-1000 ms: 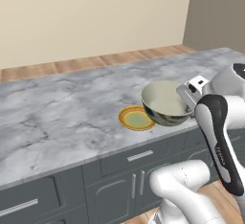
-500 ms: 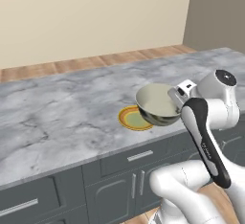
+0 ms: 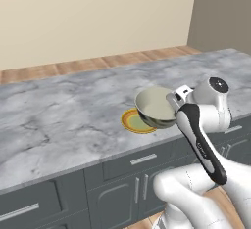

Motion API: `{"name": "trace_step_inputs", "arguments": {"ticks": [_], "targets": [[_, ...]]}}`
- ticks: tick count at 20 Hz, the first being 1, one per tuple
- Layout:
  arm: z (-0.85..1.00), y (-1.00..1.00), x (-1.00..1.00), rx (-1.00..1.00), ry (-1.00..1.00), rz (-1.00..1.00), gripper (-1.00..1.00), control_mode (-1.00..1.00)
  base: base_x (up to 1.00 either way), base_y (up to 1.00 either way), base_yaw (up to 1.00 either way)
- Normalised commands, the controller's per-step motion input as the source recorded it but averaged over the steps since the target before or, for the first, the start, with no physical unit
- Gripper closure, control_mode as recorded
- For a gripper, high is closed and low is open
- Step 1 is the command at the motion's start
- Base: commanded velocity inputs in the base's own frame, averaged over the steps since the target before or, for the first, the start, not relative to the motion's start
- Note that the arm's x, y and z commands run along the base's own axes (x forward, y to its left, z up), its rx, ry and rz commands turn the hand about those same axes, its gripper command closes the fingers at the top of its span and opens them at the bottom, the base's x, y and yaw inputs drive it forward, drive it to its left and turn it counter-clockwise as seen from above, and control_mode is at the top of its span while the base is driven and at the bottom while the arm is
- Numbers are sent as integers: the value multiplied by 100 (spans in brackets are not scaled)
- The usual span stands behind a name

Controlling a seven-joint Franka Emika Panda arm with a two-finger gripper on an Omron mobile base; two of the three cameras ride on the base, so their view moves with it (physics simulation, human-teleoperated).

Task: Move the bowls from the cabinet to the plates on the dining table.

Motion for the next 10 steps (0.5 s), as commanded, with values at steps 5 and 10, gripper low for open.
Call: {"name": "trace_step_inputs", "arguments": {"ticks": [5,10], "targets": [[-12,0,25,0,0,0,100,-100,0,0,0],[-11,0,23,0,0,0,100,-100,0,0,0]]}}
